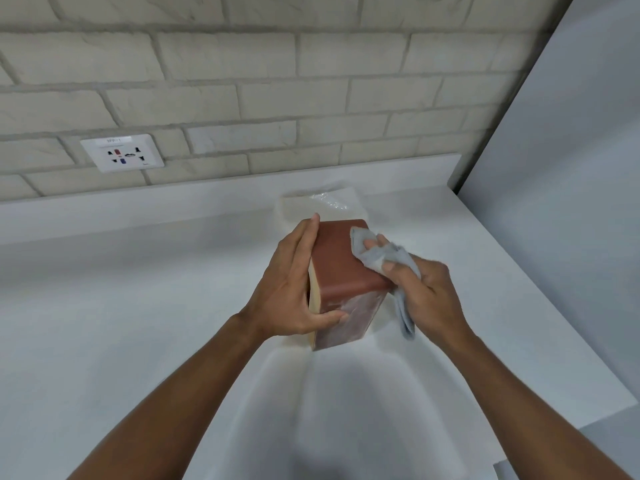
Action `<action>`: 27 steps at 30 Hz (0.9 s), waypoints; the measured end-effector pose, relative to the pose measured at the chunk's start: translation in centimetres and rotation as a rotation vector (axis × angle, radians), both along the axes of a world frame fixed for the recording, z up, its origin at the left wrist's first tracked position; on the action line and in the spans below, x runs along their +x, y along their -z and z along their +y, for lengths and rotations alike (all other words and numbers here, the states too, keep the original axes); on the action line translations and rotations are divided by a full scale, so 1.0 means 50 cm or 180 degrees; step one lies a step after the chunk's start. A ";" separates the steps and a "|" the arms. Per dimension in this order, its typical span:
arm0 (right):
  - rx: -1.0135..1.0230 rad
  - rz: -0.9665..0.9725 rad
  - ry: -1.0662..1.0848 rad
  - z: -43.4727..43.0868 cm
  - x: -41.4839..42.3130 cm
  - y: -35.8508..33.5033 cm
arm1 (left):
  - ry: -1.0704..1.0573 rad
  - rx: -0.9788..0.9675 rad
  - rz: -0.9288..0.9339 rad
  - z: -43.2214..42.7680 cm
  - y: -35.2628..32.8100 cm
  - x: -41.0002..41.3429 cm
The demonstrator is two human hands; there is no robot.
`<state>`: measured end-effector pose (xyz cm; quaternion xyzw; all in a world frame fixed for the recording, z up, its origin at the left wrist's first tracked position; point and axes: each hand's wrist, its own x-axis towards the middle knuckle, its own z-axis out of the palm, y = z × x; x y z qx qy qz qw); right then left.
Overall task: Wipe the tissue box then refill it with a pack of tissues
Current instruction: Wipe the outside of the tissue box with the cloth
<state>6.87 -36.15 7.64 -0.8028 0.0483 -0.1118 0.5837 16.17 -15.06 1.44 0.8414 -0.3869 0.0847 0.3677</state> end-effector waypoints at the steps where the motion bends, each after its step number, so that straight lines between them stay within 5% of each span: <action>1: -0.0005 -0.0085 -0.0116 -0.002 -0.023 0.002 | 0.0006 0.0006 0.0061 0.000 0.000 0.000; 15: -0.0656 0.0313 0.0154 -0.011 0.155 -0.033 | 0.0055 -0.0086 0.0225 0.002 -0.001 0.000; 27: -0.1516 -0.0230 0.0121 -0.044 0.019 -0.004 | 0.0118 -0.0095 0.0299 0.002 0.008 -0.002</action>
